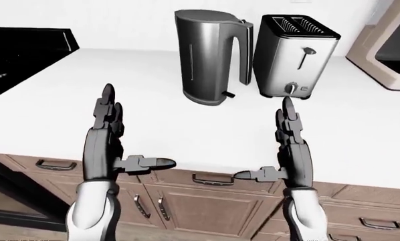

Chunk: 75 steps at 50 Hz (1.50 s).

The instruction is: Press down the lever to turn on the electric kettle.

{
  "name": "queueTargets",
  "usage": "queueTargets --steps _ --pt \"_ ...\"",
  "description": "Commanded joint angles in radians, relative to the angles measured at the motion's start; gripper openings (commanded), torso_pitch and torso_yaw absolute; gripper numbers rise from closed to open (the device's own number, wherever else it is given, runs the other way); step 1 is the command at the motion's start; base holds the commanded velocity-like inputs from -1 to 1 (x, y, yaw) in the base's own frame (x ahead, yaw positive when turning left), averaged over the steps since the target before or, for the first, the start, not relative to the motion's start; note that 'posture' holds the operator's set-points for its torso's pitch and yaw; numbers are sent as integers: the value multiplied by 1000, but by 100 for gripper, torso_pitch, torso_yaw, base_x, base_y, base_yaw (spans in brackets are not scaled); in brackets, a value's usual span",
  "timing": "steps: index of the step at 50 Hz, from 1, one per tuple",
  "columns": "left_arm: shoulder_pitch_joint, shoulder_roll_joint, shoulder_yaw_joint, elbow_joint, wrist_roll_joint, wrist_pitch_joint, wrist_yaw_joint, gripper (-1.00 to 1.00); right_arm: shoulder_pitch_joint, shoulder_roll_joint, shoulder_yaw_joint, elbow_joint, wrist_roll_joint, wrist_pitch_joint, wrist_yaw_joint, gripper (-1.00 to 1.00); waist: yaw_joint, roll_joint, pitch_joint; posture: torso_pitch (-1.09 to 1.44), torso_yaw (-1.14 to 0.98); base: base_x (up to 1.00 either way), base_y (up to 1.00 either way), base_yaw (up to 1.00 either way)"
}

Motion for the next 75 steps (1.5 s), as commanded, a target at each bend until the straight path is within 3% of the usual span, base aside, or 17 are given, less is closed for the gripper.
queueTargets --steps 1,5,7,8,9,11,14,15,18,34,45,47,51,59,66,69,75 --pt "-18 1 -6 -37 -4 -33 -2 100 -16 -4 -7 -42 2 -25 -5 100 -2 -1 -8 0 0 11 0 0" --pt "-14 -1 -7 -33 -4 -41 -1 100 -14 -3 -6 -41 0 -28 -5 100 2 -57 -3 0 0 11 0 0" --pt "-12 -1 -7 -31 -4 -44 -1 100 -12 -2 -5 -44 10 -34 -2 100 0 -121 -23 0 0 10 0 0" --pt "-10 -2 -8 -31 -5 -46 -1 100 -12 -1 -5 -43 15 -36 -2 100 -11 -73 -12 0 0 9 0 0" --pt "-8 -2 -8 -30 -5 -48 -1 100 -11 -1 -5 -42 19 -38 -1 100 -6 -81 12 0 0 0 0 0" --pt "-7 -2 -7 -29 -6 -51 -1 100 -11 0 -5 -38 32 -40 2 100 -11 -61 -16 0 0 0 0 0" --pt "-5 -2 -7 -30 -6 -52 -1 100 -11 -1 -7 -39 36 -43 2 100 -16 -14 -18 0 0 0 0 0" --pt "-5 -3 -7 -30 -6 -52 -1 100 -11 -1 -7 -39 37 -44 1 100 -18 -34 -13 0 0 0 0 0" --pt "-2 -4 -8 -28 -6 -55 -1 100 -9 0 -6 -47 48 -42 5 100 -18 -36 -30 0 0 0 0 0" --pt "5 -6 -8 -30 -7 -61 -1 100 -1 1 -3 -92 43 -23 -4 100 -9 -44 -40 0 0 0 0 0" --pt "9 -6 -7 -23 -9 -71 2 100 -19 3 15 -206 -46 107 -35 100 -6 -41 -41 0 0 0 0 0" --pt "7 -6 -7 -27 -10 -67 2 100 -15 8 24 -250 37 154 21 100 -6 -40 -41 0 0 0 0 0" --pt "8 -5 -1 -22 -14 -71 1 100 -27 3 52 -353 25 243 37 100 -6 -40 -41 0 0 0 0 0" --pt "9 -4 5 -26 -20 -69 3 100 -96 -11 134 -494 -198 475 103 100 -7 -39 -42 0 0 0 0 0" --pt "5 -3 7 -31 -23 -61 4 100 -228 3 200 -596 -465 725 266 100 -6 -36 -39 0 0 0 0 0" --pt "3 -2 7 -31 -24 -59 5 100 -276 16 242 -598 -601 771 359 100 -7 -33 -37 0 0 0 0 0" --pt "-2 1 13 -32 -29 -53 6 100 -341 75 258 -567 -810 772 548 100 -9 -24 -34 0 0 0 0 0"
